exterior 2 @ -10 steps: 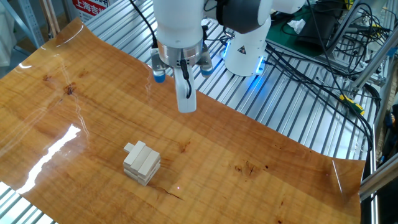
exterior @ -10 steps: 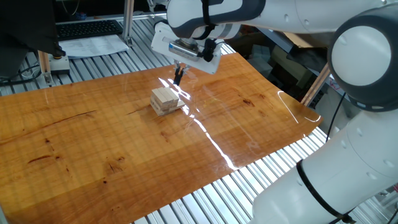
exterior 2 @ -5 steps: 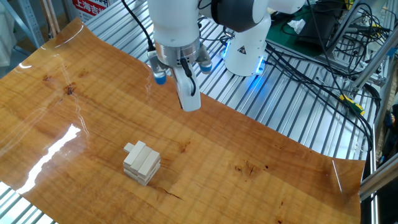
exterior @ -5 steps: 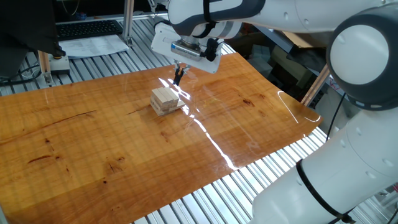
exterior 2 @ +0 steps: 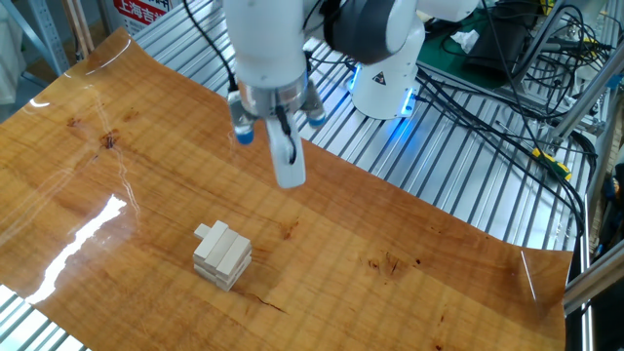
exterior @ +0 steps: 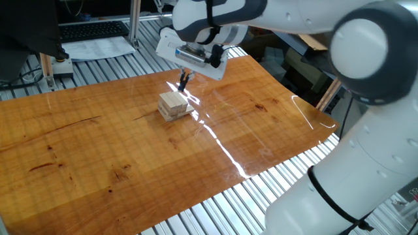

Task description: Play Jenga

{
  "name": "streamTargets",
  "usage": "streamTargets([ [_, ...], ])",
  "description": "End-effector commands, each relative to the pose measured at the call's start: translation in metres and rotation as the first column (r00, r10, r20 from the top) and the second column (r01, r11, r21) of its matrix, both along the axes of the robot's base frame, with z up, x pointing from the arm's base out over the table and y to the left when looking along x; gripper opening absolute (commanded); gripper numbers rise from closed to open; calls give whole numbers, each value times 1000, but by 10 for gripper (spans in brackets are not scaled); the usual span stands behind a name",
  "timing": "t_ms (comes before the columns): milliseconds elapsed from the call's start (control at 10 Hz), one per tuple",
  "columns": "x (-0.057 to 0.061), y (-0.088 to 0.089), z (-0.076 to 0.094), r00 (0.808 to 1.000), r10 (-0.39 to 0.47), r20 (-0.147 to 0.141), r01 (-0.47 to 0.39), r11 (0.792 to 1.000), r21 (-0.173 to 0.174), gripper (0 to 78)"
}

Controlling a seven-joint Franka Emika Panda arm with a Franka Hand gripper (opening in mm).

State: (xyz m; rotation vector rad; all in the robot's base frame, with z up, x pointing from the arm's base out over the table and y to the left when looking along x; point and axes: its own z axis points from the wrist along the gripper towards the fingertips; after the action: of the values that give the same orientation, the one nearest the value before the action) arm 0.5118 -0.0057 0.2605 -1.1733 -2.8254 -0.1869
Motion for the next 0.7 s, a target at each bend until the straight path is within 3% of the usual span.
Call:
streamTargets([
  [100, 35, 0, -3, 998, -63, -3, 63, 998, -7, 0],
  [300, 53, -7, -10, 995, -98, 2, 98, 994, -48, 0],
  [500, 61, -19, -22, 984, -176, 5, 176, 982, -66, 0],
  [600, 61, -19, -22, 984, -176, 5, 176, 982, -66, 0],
  [700, 68, -29, -28, 978, -209, 17, 209, 972, -106, 0],
])
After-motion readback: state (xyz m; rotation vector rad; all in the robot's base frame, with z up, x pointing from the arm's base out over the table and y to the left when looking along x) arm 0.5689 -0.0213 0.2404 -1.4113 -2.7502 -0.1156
